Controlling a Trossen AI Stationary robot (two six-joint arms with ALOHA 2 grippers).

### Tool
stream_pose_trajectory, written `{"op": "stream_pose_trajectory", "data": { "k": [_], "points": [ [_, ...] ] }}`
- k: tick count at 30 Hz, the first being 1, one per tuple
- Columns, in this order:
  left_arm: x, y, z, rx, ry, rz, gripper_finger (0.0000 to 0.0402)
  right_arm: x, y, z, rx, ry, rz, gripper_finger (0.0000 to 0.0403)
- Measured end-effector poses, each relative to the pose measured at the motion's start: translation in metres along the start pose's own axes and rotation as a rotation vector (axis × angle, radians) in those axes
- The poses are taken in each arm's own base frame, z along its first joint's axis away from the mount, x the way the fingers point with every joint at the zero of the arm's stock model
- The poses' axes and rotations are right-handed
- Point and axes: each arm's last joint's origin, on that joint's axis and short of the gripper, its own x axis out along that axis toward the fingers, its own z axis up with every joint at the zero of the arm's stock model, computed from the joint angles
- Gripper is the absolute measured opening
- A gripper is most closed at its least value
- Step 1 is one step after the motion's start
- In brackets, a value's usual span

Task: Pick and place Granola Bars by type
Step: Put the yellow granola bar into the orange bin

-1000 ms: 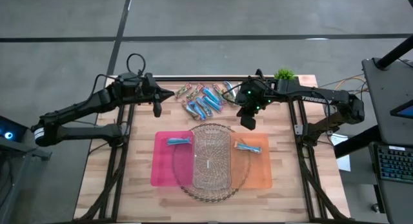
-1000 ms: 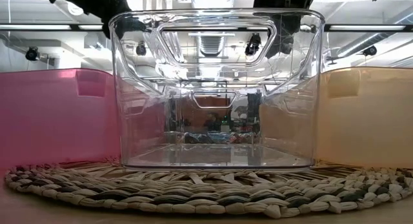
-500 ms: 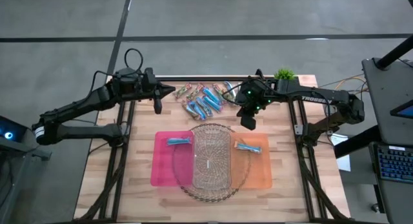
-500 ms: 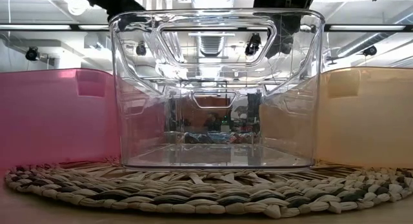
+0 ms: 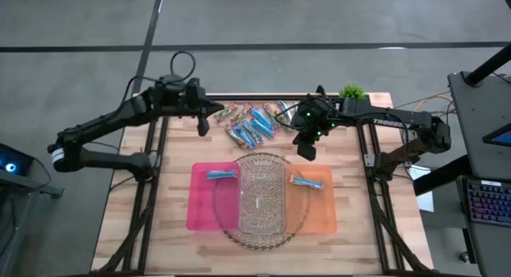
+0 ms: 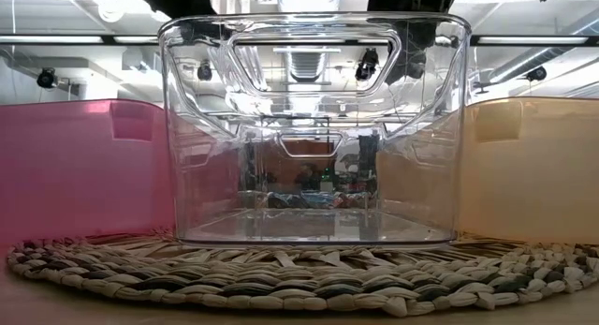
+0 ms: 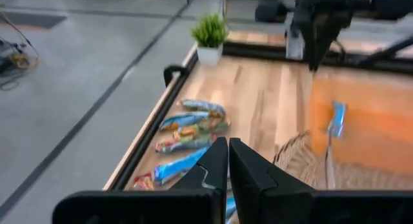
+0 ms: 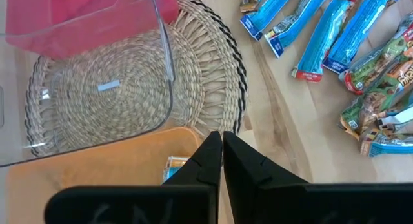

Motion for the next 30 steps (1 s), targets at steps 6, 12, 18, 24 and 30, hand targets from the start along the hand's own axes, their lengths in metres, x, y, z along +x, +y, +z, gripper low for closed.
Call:
{"op": "stream_pose_trajectory", "data": {
  "k": [6,12,18,24,30],
  "points": [
    [0.014,0.015,0.010,0.093,0.181,-0.037,0.0000,0.000,0.000,0.000,0.012,0.000,0.002,0.0009],
    [0.035,0.025,0.014,0.186,0.356,-0.094,0.0000,0.000,0.000,0.000,0.012,0.000,0.003,0.0008],
    [0.066,0.030,0.006,0.276,0.463,-0.163,0.0000,0.000,0.000,0.000,0.012,0.001,0.002,0.0008],
    [0.089,0.032,-0.008,0.364,0.550,-0.239,0.0000,0.000,0.000,0.000,0.014,0.001,0.002,0.0009],
    [0.108,0.034,-0.021,0.359,0.604,-0.270,0.0000,0.000,0.000,0.000,0.020,0.002,0.002,0.0008]
  ]
}}
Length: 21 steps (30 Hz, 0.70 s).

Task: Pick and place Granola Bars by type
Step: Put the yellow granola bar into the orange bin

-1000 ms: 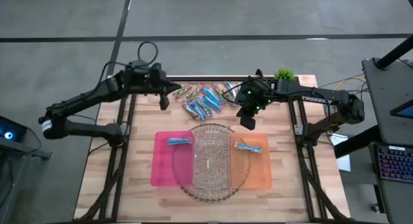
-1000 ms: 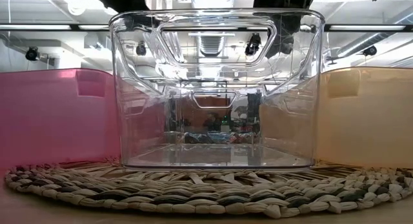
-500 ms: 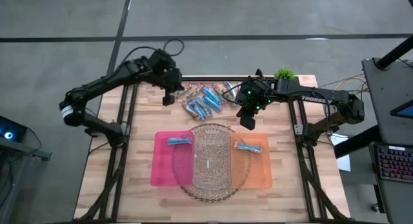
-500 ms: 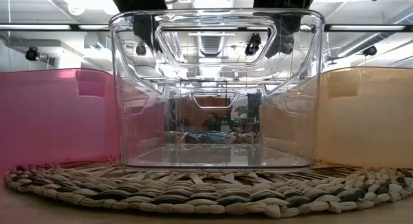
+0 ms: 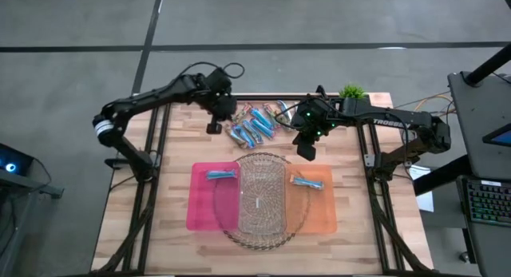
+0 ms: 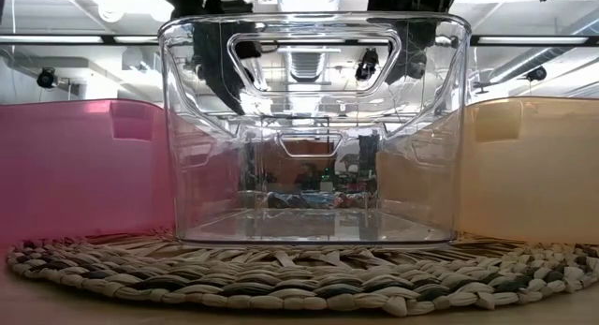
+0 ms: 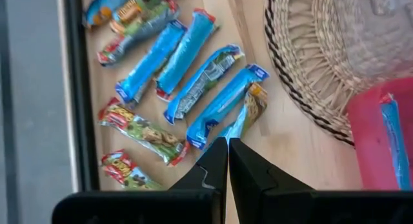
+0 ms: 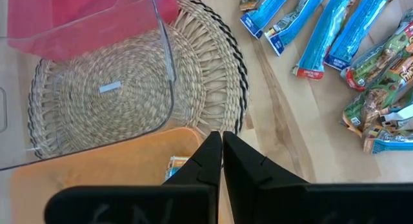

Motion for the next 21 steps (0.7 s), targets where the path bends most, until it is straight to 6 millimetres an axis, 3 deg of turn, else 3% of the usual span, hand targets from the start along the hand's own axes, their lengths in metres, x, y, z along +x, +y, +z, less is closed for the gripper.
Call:
{"op": "stream_pose_trajectory", "data": {
  "k": [5,9,16,21],
  "points": [
    [0.024,0.005,-0.001,-0.016,0.047,-0.041,0.0011,0.000,0.000,0.000,0.003,0.000,0.000,0.0008],
    [0.039,0.007,-0.003,-0.022,0.079,-0.067,0.0052,0.000,0.000,0.000,0.010,0.002,0.009,0.0008],
    [0.047,0.007,-0.003,0.032,0.120,-0.056,0.0142,0.000,0.001,0.000,0.049,0.009,0.047,0.0008],
    [0.052,0.007,-0.003,0.122,0.125,-0.072,0.0160,0.000,0.002,0.000,0.056,0.011,0.060,0.0008]
  ]
}}
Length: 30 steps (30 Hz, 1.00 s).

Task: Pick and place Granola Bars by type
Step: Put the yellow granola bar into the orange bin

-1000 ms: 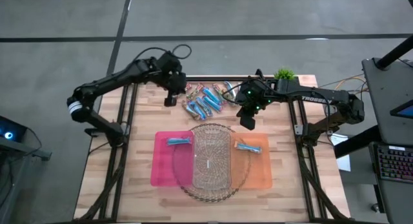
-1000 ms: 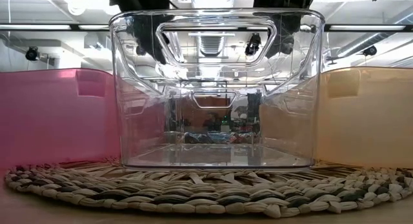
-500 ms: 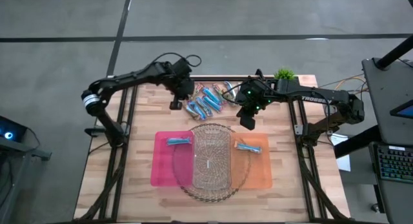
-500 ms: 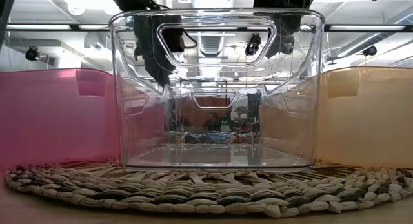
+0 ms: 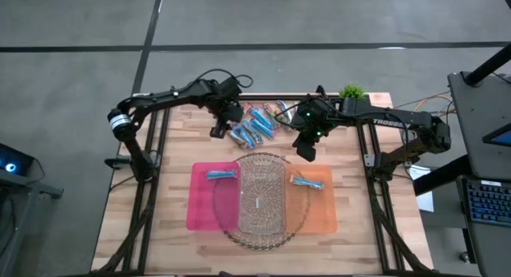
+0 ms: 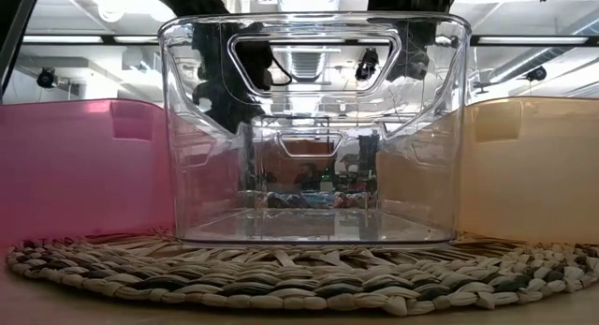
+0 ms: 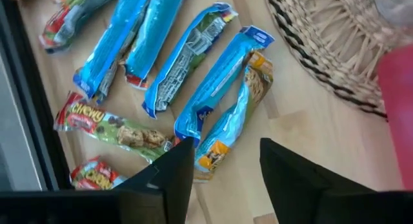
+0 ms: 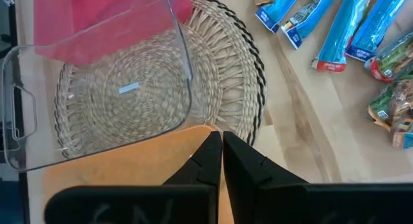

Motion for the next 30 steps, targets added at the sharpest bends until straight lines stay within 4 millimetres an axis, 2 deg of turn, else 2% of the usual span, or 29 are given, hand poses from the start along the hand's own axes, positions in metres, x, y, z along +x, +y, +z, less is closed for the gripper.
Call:
{"op": "stream_pose_trajectory", "data": {
  "k": [7,18,30],
  "points": [
    [0.015,-0.001,-0.001,0.094,0.038,-0.052,0.0161,0.000,0.000,0.000,0.001,0.000,0.003,0.0009],
    [0.058,0.001,-0.006,0.116,0.158,-0.138,0.0161,0.000,0.000,0.000,-0.005,0.001,0.003,0.0008],
    [0.075,0.005,-0.001,0.216,0.168,-0.093,0.0161,0.000,0.000,0.000,-0.012,0.000,0.003,0.0008]
  ]
}}
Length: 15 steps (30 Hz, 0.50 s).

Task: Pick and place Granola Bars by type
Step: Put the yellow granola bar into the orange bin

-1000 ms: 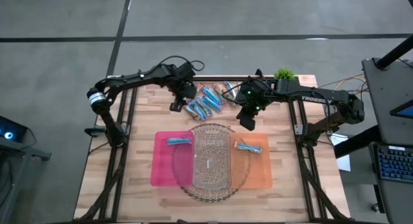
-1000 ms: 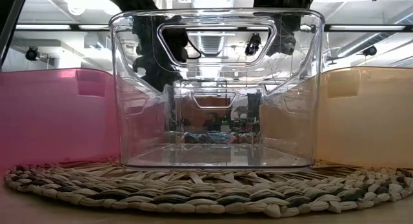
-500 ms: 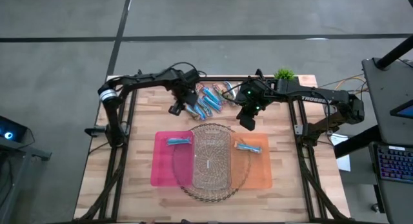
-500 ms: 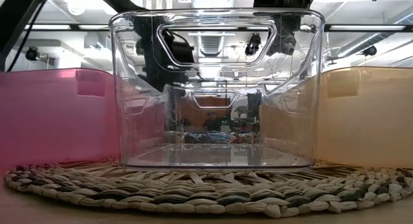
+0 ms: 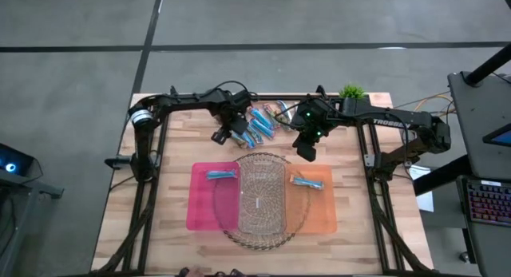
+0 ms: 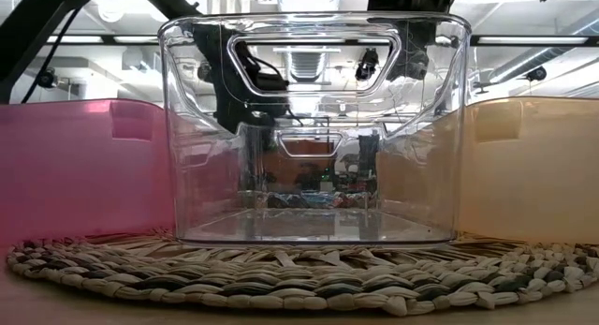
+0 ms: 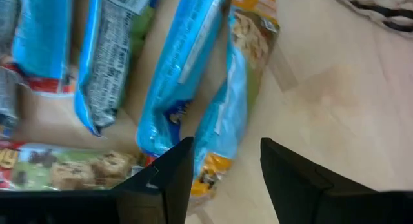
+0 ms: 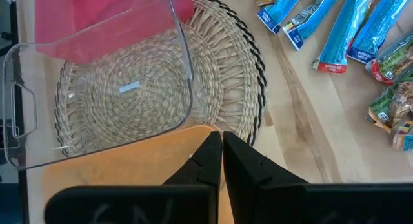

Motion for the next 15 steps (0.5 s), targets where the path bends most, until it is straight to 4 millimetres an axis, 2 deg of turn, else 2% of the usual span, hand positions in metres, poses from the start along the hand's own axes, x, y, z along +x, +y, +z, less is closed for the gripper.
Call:
{"op": "stream_pose_trajectory", "data": {
  "k": [6,15],
  "points": [
    [0.009,0.001,0.003,0.095,0.003,0.000,0.0161,0.000,0.000,0.000,-0.007,0.000,0.000,0.0008],
    [0.020,0.000,0.005,0.130,0.042,-0.027,0.0161,0.000,0.000,0.000,-0.019,0.000,0.000,0.0008]
  ]
}}
